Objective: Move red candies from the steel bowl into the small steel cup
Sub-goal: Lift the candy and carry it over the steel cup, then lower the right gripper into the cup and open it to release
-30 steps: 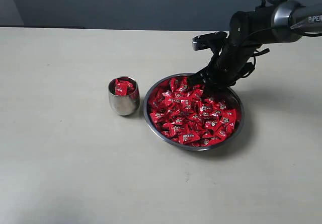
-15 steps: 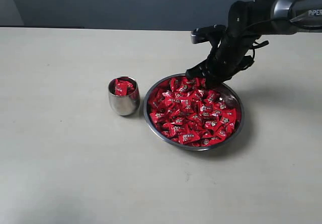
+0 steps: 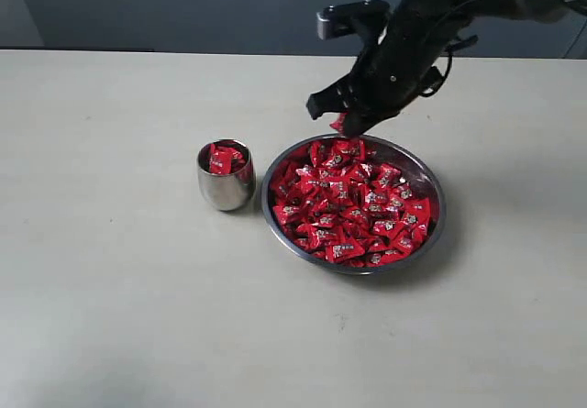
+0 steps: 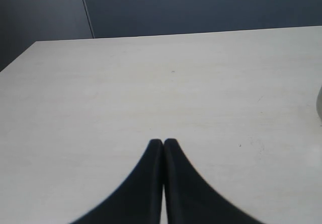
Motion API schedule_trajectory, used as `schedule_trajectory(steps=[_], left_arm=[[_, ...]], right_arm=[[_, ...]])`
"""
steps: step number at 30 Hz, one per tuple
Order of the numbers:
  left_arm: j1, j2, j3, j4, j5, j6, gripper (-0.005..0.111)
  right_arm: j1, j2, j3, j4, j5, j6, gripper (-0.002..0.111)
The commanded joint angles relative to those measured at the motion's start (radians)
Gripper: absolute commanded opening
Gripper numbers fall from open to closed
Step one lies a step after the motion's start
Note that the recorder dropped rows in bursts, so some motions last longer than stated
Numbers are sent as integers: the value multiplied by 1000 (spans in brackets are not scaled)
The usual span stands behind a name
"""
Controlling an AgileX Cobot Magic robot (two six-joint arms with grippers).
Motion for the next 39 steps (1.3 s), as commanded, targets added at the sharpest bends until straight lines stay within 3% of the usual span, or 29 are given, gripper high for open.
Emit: schedule_trajectory(steps=[1, 13, 23, 39], left_arm=[[-7, -5, 5, 2, -8, -1, 0], [-7, -5, 5, 2, -8, -1, 0], [-7, -5, 5, 2, -8, -1, 0], [-7, -5, 5, 2, -8, -1, 0]], right_arm=[[99, -21, -7, 43, -76, -60, -1], [165, 107, -275, 116, 23, -68, -1], [217, 186, -286, 84, 23, -68, -1], [217, 199, -286, 15, 65, -29, -1]])
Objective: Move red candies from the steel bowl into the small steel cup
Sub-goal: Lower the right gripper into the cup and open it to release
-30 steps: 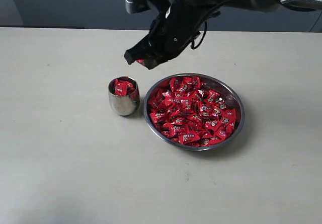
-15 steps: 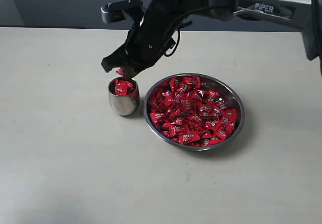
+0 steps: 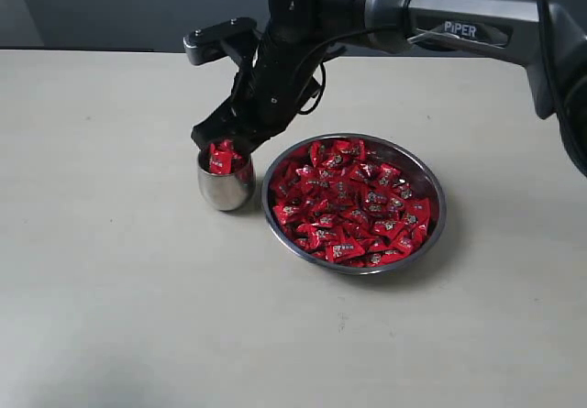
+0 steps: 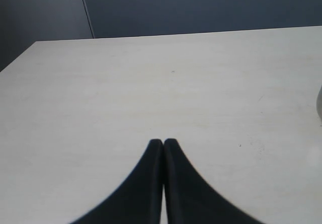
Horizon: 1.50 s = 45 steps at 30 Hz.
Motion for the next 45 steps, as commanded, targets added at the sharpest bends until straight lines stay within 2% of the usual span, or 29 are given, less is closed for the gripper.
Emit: schedule_trajectory(steps=[1, 31, 34, 38, 45], left_arm=[[-7, -5, 5, 2, -8, -1, 0], [-7, -5, 5, 2, -8, -1, 0], [-7, -5, 5, 2, -8, -1, 0], [-7, -5, 5, 2, -8, -1, 0], [-7, -5, 5, 2, -8, -1, 0]], right_arm=[[-1, -3, -7, -7, 34, 2, -1], [28, -3, -7, -5, 25, -28, 0], [28, -3, -7, -20, 28, -28, 12], [28, -3, -7, -20, 28, -28, 35], [28, -3, -7, -38, 10, -23, 37]])
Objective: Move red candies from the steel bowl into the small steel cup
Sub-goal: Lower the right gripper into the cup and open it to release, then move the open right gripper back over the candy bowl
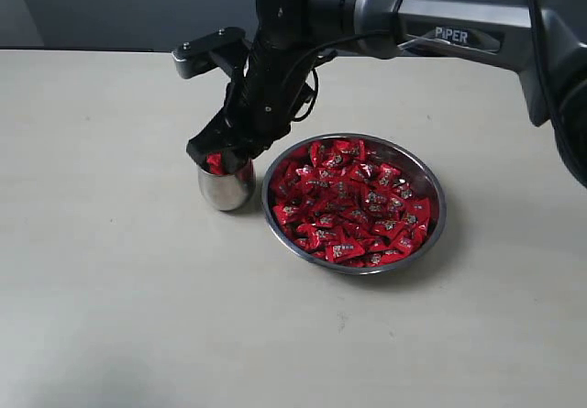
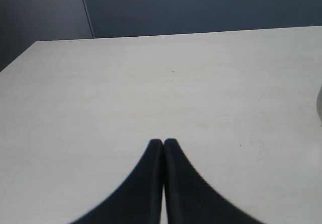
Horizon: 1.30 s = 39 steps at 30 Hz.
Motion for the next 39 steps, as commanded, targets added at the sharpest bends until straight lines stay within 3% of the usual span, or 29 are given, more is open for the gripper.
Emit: schedule_trajectory(steps=[1, 21, 27, 31, 35, 39], left_arm=[[-7, -5, 5, 2, -8, -1, 0], [-7, -5, 5, 2, -8, -1, 0], [-7, -5, 5, 2, -8, -1, 0], [-7, -5, 5, 2, -8, -1, 0], [-7, -5, 5, 2, -8, -1, 0], [-7, -5, 5, 2, -8, -1, 0]], right_arm=[[-1, -3, -7, -13, -23, -2, 37], [-1, -31, -102, -80, -17, 53, 37], [-10, -58, -116, -249, 10, 210, 37], [-54, -90, -116, -203, 6, 210, 37], [-110, -148, -56, -176, -2, 206, 37], [-162, -256, 127, -174, -79, 201, 37]])
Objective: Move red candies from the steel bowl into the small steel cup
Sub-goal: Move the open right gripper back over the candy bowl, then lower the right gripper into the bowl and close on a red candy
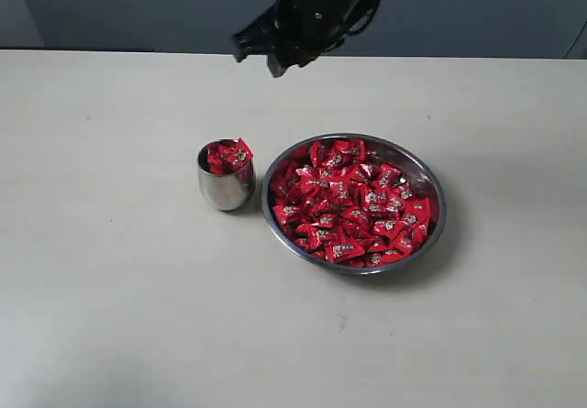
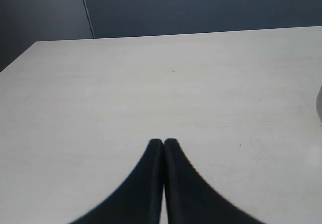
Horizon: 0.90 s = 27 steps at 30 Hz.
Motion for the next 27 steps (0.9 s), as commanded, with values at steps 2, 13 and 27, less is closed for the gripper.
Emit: schedule_trajectory(steps=[2, 13, 27], left_arm=[[-7, -5, 5, 2, -8, -1, 0], [-7, -5, 5, 2, -8, -1, 0], [-7, -5, 5, 2, -8, -1, 0]], right_arm=[[-101, -186, 333, 4, -162, -5, 37], [-207, -236, 641, 222, -191, -217, 37], [-154, -121, 641, 183, -192, -221, 37]])
